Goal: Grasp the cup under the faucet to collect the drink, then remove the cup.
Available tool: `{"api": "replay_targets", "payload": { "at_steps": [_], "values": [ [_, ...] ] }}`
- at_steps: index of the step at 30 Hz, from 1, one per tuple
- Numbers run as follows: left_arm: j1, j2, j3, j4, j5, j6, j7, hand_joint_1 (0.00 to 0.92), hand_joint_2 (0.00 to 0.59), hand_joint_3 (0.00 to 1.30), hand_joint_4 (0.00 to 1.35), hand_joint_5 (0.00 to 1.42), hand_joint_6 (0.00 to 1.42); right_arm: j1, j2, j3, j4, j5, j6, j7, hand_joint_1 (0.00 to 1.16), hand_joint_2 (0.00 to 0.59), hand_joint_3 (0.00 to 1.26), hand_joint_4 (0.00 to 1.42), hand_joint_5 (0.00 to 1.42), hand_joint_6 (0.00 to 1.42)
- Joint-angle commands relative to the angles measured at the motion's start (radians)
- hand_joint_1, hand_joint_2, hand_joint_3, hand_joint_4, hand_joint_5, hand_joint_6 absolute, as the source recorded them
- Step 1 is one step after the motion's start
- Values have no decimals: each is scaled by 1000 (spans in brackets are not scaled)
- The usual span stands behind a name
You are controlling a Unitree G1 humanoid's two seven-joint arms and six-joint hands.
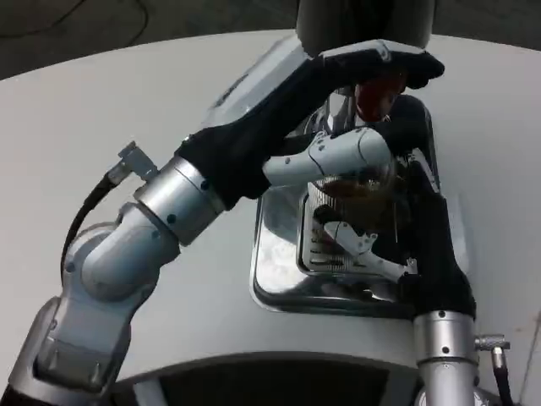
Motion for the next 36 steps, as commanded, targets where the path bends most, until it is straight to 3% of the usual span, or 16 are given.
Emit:
{"api": "replay_targets", "payload": {
  "at_steps": [1, 20, 29, 36],
  "values": [
    [58, -2, 32, -5, -76, 70, -25, 0, 92, 338, 262, 279, 188, 6, -7, -17, 31, 3, -10, -26, 868, 172, 243, 378, 389, 327],
    [107, 7, 74, -63, -158, 129, -24, 0, 82, 322, 139, 232, 196, 32, -16, -27, 4, 1, -41, -39, 940, 163, 544, 645, 683, 539],
    [144, -12, 90, -120, -218, 188, -24, 0, 80, 80, 0, 139, 139, 76, -11, -8, -80, -2, -38, -9, 947, 164, 633, 709, 766, 619],
    [165, -6, 93, -150, -233, 205, -30, 0, 79, 55, 0, 112, 113, 107, -8, 14, -153, -16, -29, 11, 966, 154, 690, 754, 820, 672]
  ]
}}
